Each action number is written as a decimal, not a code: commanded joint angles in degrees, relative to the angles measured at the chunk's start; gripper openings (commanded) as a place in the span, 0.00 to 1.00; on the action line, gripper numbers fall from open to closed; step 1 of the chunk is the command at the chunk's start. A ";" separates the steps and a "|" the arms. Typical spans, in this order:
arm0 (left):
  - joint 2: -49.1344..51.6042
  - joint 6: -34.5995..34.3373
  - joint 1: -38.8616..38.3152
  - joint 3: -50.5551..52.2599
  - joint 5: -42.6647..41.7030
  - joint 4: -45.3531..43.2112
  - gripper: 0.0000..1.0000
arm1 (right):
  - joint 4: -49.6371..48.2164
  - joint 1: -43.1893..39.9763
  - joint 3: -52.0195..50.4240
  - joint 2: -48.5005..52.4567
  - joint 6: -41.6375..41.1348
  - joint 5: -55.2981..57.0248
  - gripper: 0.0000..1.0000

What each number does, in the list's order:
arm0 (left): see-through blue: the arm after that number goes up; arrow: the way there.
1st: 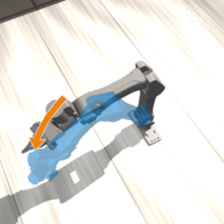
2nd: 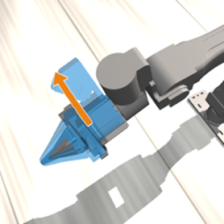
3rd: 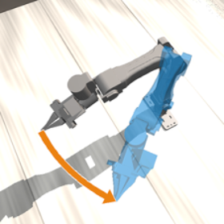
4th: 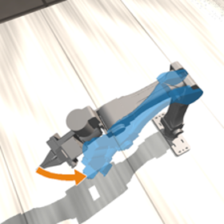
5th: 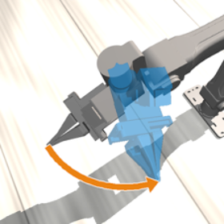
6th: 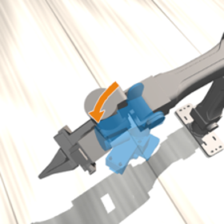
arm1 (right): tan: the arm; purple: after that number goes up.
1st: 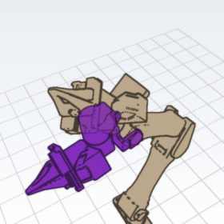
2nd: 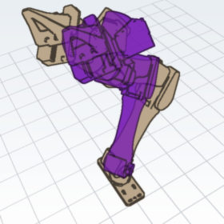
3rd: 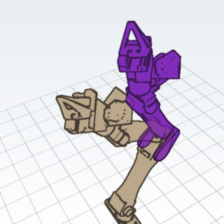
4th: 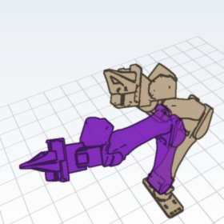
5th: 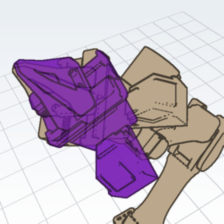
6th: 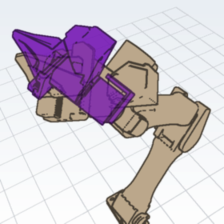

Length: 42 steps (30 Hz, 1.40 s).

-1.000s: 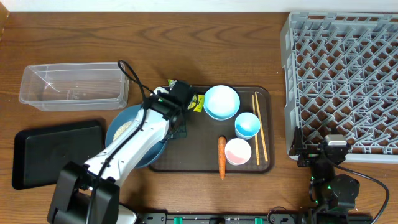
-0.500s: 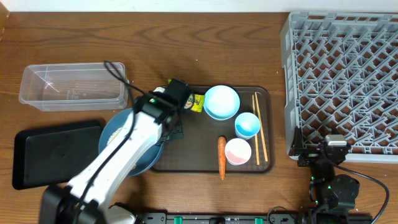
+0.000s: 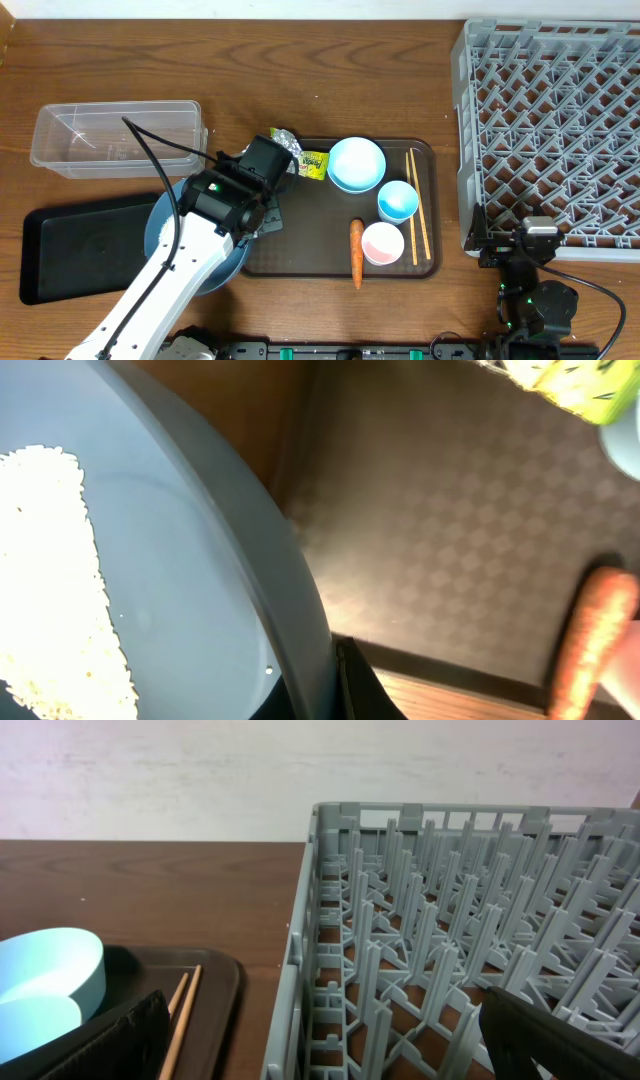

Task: Sort waste into correct bins and load items into the dishwasher rack
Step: 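Carry the bowl left and tip rice onto the black tray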

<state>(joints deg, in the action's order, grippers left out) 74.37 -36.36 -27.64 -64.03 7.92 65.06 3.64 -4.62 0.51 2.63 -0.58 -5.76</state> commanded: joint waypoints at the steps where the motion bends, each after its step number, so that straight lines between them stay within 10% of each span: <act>1: -0.33 -0.79 0.46 -1.44 4.92 1.38 0.06 | 0.07 0.31 -0.20 0.07 0.44 -0.07 0.99; 42: -0.15 11.28 41.42 -0.61 -9.97 -19.56 0.06 | 0.07 0.31 -0.20 0.11 0.44 -0.07 0.99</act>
<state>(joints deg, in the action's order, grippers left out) 74.37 -26.68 11.94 -64.03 0.08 47.27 3.66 -4.62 0.51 2.63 -0.58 -5.76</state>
